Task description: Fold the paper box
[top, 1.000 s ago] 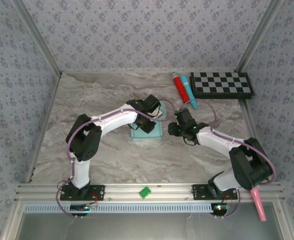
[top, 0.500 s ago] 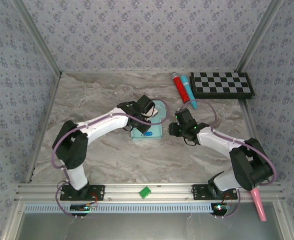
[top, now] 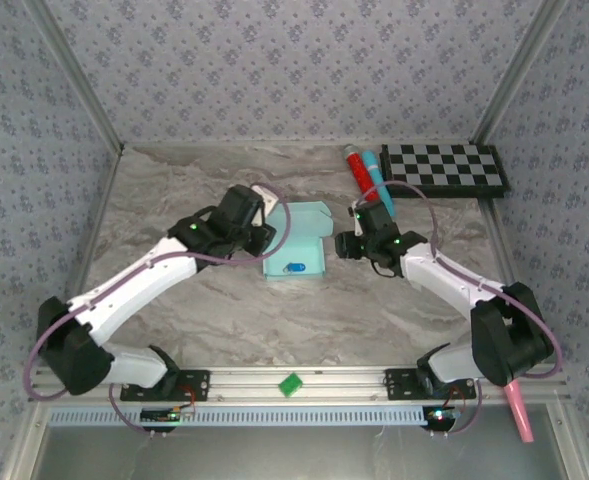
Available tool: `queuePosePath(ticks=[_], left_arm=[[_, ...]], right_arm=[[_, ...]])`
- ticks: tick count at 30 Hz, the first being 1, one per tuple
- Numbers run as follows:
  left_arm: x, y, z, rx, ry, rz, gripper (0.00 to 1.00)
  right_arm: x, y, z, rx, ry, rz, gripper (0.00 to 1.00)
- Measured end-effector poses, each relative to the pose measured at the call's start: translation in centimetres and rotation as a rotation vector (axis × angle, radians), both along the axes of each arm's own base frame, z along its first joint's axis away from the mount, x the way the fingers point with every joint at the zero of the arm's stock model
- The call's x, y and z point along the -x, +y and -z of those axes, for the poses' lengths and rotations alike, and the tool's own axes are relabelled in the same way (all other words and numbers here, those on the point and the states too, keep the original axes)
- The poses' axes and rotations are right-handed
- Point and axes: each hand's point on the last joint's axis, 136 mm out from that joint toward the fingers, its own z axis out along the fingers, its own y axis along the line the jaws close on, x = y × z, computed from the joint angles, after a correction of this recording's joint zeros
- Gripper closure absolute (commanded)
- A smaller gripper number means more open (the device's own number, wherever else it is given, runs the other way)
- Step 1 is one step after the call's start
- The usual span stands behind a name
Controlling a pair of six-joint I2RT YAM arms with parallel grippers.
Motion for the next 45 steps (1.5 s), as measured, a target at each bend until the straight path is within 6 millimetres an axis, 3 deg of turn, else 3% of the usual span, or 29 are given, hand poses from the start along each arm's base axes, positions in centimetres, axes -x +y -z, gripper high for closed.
queuePosePath(ticks=[4, 7, 11, 30, 40, 45], left_arm=[[-0.5, 3.5, -0.6, 0.037, -0.012, -0.095, 0.48], [-0.9, 5.5, 0.5, 0.049, 0.02, -0.148, 0.44], [-1.1, 6.4, 2.3, 0.09, 0.098, -0.161, 0.38], [-3.5, 3.6, 8.8, 0.194, 0.309, -0.08, 0.37], [-5.4, 2.0, 7.9, 0.241, 0.284, -0.043, 0.4], [-5.7, 1.4, 8.4, 0.248, 0.297, -0.023, 0.44]], right_arm=[[-0.8, 0.3, -2.2, 0.0, -0.031, -0.076, 0.36], [-1.2, 0.7, -3.5, -0.005, -0.043, -0.134, 0.33], [-1.8, 1.7, -4.0, -0.002, -0.032, -0.214, 0.3], [-4.3, 3.7, -1.9, 0.01, 0.039, -0.317, 0.32], [-4.2, 4.2, -1.6, -0.011, 0.055, -0.344, 0.38], [-4.3, 4.5, -1.8, -0.019, 0.051, -0.357, 0.42]])
